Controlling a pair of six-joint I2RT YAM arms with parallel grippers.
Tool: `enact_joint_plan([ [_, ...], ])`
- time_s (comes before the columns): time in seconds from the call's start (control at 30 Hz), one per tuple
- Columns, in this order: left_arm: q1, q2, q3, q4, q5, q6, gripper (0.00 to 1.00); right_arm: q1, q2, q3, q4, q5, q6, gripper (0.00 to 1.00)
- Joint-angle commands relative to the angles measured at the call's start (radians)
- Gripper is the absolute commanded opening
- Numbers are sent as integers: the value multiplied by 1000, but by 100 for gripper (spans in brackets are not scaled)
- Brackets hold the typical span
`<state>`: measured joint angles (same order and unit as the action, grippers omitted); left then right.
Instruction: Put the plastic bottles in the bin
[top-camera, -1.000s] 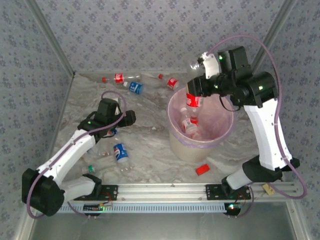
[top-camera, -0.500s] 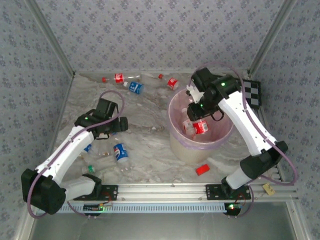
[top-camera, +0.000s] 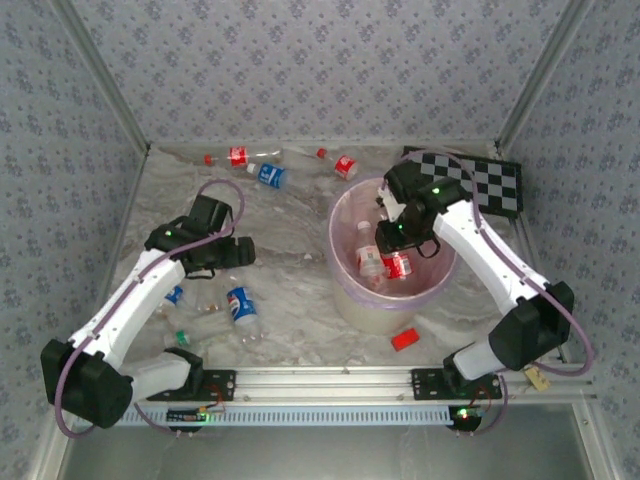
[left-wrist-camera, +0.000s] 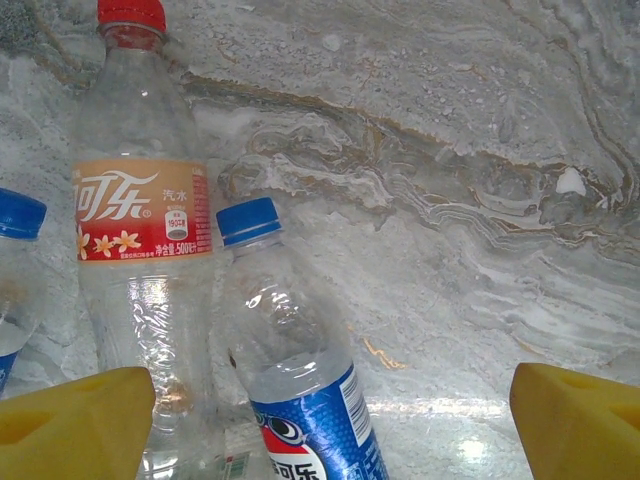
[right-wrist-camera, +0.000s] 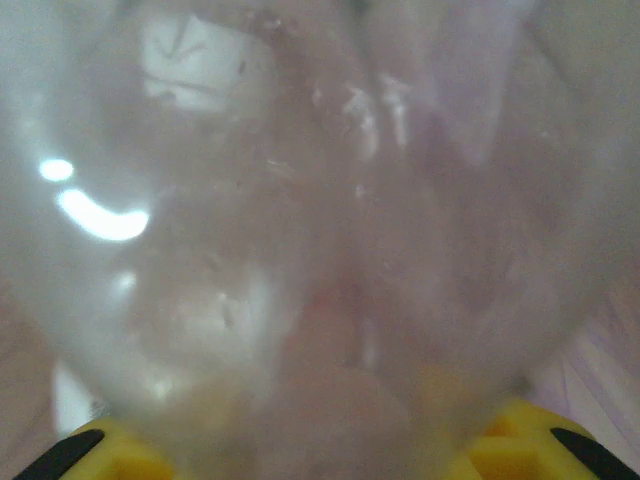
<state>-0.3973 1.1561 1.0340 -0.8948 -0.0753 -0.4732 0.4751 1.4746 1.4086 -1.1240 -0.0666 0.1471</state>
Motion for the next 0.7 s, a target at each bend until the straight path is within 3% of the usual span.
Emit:
enact_joint_plan([
  [0.0,5,2,26,-26,12,-8,92,11,38,-102,133,14,75,35],
  [0.3,5,3,3,-10,28,-15,94,34,49,-178,292,145,114,41],
  [0.67,5,4,-39,-26,47,4,98,-20,-38,-73,173,229,63,58],
])
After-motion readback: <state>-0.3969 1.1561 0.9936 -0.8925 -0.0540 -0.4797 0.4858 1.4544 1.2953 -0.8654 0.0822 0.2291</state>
